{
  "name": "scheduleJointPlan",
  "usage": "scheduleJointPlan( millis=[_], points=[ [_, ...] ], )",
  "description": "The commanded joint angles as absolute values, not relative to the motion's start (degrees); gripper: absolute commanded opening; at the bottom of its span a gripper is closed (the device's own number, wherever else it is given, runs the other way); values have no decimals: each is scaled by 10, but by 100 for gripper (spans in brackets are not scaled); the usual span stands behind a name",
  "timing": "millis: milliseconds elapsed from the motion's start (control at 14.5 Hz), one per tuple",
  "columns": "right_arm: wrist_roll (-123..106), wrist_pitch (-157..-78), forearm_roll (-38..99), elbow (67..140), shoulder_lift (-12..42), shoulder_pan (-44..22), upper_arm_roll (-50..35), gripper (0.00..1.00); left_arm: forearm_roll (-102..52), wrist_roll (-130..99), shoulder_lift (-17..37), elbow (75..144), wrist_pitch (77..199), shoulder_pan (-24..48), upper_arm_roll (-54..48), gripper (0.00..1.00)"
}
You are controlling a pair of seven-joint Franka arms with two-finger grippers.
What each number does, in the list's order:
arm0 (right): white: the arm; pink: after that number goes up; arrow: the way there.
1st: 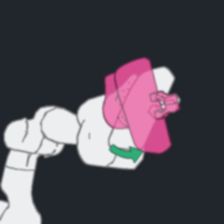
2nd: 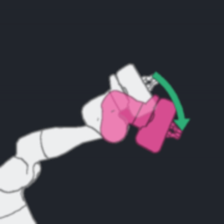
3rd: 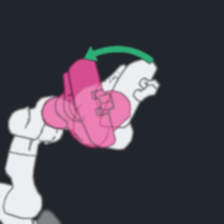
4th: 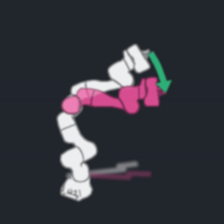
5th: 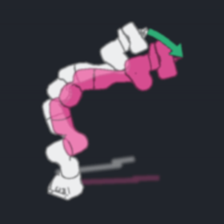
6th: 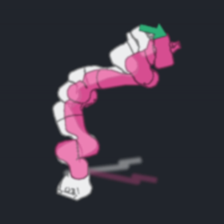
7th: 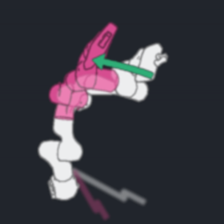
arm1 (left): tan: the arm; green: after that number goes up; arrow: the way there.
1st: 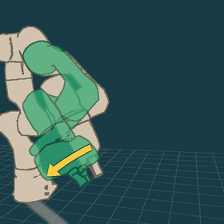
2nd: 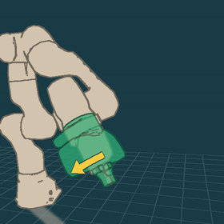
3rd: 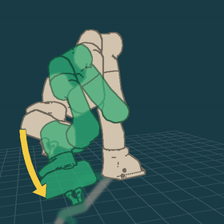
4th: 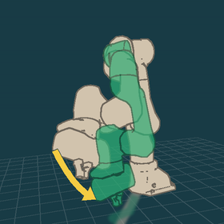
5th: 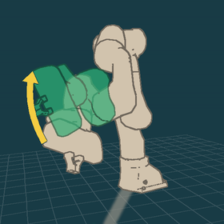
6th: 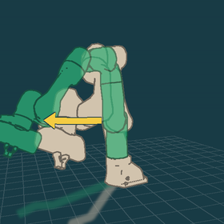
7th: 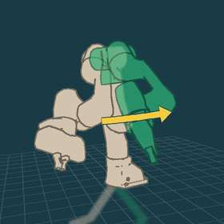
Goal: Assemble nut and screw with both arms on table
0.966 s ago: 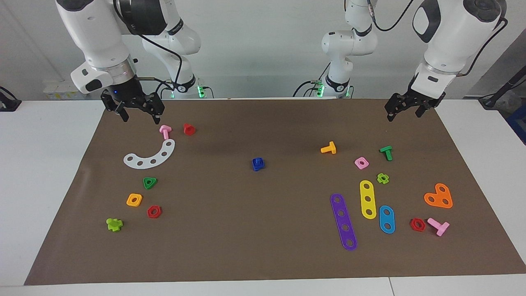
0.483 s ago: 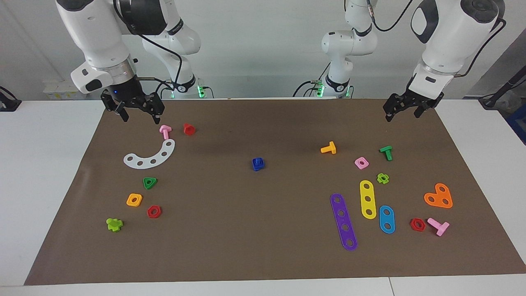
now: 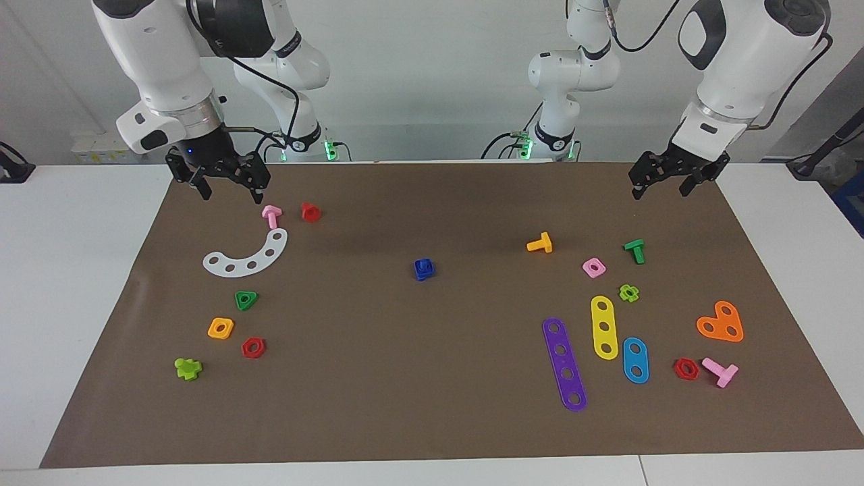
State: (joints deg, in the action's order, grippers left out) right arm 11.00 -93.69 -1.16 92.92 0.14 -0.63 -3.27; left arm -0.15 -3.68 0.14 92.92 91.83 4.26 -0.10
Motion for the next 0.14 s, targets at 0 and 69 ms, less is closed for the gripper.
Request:
scheduleJointPlan(
  millis=[0, 69],
  points=[
    [114, -945, 0, 945, -11, 1, -37, 100, -19, -28, 4, 927, 925, 45, 4, 100],
    [114, -945, 0, 945, -11, 1, -37, 100, -19, -29, 4, 928, 925, 45, 5, 100]
  ],
)
